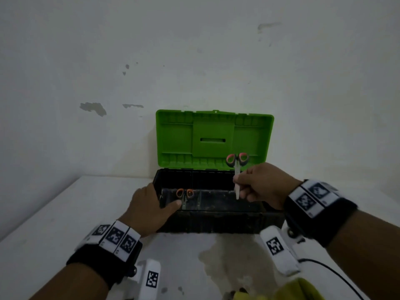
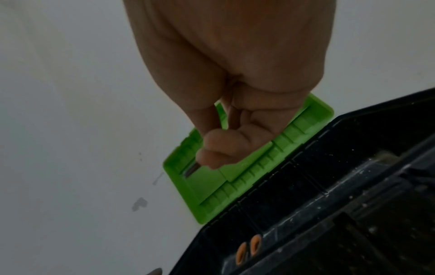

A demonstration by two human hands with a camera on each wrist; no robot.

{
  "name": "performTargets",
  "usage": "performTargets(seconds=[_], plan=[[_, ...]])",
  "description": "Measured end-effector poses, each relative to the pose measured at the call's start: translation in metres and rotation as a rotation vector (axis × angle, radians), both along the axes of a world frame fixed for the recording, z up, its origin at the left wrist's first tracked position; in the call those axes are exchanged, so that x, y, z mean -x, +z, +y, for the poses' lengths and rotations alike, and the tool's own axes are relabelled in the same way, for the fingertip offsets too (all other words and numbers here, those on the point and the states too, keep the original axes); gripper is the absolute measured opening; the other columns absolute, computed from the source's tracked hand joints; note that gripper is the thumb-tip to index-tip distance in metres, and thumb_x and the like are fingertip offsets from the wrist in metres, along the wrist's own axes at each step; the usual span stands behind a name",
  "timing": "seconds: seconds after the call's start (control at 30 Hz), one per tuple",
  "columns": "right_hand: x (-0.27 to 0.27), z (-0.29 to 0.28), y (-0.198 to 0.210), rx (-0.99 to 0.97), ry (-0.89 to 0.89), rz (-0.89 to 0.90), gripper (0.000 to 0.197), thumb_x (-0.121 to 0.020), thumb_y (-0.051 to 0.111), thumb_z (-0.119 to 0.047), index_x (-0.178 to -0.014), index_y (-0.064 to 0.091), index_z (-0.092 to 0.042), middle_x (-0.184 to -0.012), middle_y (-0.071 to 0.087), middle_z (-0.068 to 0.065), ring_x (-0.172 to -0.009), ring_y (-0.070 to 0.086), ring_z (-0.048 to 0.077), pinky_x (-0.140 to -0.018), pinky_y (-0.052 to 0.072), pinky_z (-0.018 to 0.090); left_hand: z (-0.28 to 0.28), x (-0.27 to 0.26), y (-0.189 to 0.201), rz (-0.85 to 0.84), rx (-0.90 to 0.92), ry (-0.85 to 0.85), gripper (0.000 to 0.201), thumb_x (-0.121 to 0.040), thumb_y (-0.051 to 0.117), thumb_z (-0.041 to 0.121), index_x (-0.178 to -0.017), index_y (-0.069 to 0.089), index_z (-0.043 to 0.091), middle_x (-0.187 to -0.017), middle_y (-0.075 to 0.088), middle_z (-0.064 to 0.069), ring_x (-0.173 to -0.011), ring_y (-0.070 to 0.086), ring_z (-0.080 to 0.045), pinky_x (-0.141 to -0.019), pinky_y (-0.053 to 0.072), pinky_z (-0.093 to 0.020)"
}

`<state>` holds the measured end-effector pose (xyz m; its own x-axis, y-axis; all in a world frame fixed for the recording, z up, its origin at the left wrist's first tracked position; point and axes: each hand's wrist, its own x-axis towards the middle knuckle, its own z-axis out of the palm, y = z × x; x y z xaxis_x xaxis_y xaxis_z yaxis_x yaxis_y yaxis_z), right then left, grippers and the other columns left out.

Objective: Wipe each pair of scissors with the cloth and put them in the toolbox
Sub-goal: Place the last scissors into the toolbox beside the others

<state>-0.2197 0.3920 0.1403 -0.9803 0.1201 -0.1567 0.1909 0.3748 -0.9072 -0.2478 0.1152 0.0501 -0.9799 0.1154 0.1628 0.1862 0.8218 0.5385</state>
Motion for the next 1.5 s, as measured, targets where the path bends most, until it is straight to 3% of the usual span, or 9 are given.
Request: performTargets(seconds=[0.13, 0.57, 0.7, 0.77, 0.93, 1.13, 1.27, 1.33, 1.5], plan=[[0.046, -0.009, -0.015, -0.098, 0.046, -0.160, 0.021, -0.094, 0.062, -0.011, -0.076, 0.062, -0.001, -0.053, 0.061, 0.009, -0.043, 0.056, 0.013, -0.044, 0.047, 0.023, 0.000, 0.022, -0.024, -0.072, 0.026, -0.030, 0.110, -0.066, 0.036, 0.090, -0.147, 0.023, 0.017, -0.138, 0.040, -0.007, -0.131, 0.037, -0.025, -0.111, 0.031, -0.039], [0.097, -0.029, -0.068, -0.449, 0.205, -0.401, 0.028, -0.090, 0.063, -0.011, -0.062, 0.066, -0.006, -0.057, 0.065, 0.003, -0.039, 0.057, 0.010, -0.049, 0.048, 0.022, -0.005, 0.028, -0.035, -0.175, 0.127, -0.065, 0.135, -0.053, 0.013, 0.102, -0.153, -0.009, 0.013, -0.161, 0.006, -0.006, -0.147, 0.007, -0.024, -0.119, 0.017, -0.041], [0.101, -0.030, -0.071, -0.695, 0.322, -0.393, 0.022, -0.089, 0.066, -0.021, -0.082, 0.073, -0.001, -0.089, 0.071, 0.009, -0.074, 0.063, 0.018, -0.071, 0.050, 0.032, -0.003, 0.025, -0.034, -0.180, 0.130, -0.033, 0.135, -0.054, 0.015, 0.101, -0.153, -0.006, 0.012, -0.160, 0.006, -0.006, -0.147, 0.009, -0.026, -0.119, 0.019, -0.042], [0.102, -0.029, -0.073, -0.726, 0.323, -0.364, 0.026, -0.088, 0.067, -0.022, -0.095, 0.072, 0.003, -0.095, 0.070, 0.011, -0.084, 0.065, 0.020, -0.068, 0.047, 0.029, -0.003, 0.026, -0.036, -0.184, 0.125, -0.026, 0.132, -0.056, 0.017, 0.099, -0.153, -0.004, 0.013, -0.160, 0.006, -0.006, -0.146, 0.010, -0.028, -0.118, 0.020, -0.043], [0.101, -0.019, -0.070, -0.516, 0.179, -0.304, 0.015, -0.085, 0.063, -0.007, -0.098, 0.067, -0.001, -0.043, 0.062, -0.006, -0.040, 0.061, 0.006, -0.043, 0.051, 0.020, -0.003, 0.026, -0.036, -0.166, 0.093, -0.026, 0.132, -0.055, 0.020, 0.101, -0.153, 0.004, 0.013, -0.157, 0.014, -0.012, -0.143, 0.018, -0.030, -0.117, 0.024, -0.044], [0.076, 0.011, -0.037, -0.577, 0.085, -0.069, 0.028, -0.095, 0.054, -0.031, -0.072, 0.060, -0.014, -0.055, 0.058, -0.003, -0.046, 0.053, 0.011, -0.046, 0.044, 0.020, -0.001, 0.021, -0.030, -0.182, 0.099, 0.007, 0.137, -0.050, 0.016, 0.102, -0.153, 0.004, 0.013, -0.155, 0.017, -0.011, -0.143, 0.020, -0.029, -0.116, 0.025, -0.043], [0.061, 0.048, -0.011, -0.583, -0.023, 0.042, 0.036, -0.100, 0.044, -0.032, -0.069, 0.055, -0.016, -0.037, 0.052, -0.004, -0.044, 0.050, 0.014, -0.044, 0.043, 0.022, 0.000, 0.017, -0.020, -0.199, 0.002, -0.038, 0.109, -0.065, 0.042, 0.088, -0.150, 0.013, 0.025, -0.142, 0.032, -0.001, -0.133, 0.035, -0.023, -0.112, 0.031, -0.036], [0.061, 0.071, 0.001, -0.641, -0.071, 0.071, 0.037, -0.100, 0.044, -0.034, -0.073, 0.056, -0.012, -0.049, 0.056, -0.002, -0.047, 0.051, 0.015, -0.046, 0.044, 0.023, 0.000, 0.017, 0.000, -0.328, -0.159, -0.114, 0.105, -0.068, 0.051, 0.084, -0.151, 0.012, 0.034, -0.146, 0.034, 0.004, -0.136, 0.036, -0.019, -0.113, 0.030, -0.034], [0.069, 0.128, 0.013, -0.917, -0.153, 0.105, 0.044, -0.096, 0.052, -0.035, -0.062, 0.054, -0.008, -0.069, 0.063, 0.010, -0.075, 0.068, 0.028, -0.073, 0.053, 0.031, -0.008, 0.039, 0.054, -0.322, -0.167, 0.088, 0.100, -0.082, 0.035, 0.074, -0.155, 0.004, 0.014, -0.162, 0.013, -0.005, -0.147, 0.020, -0.021, -0.117, 0.017, -0.034]])
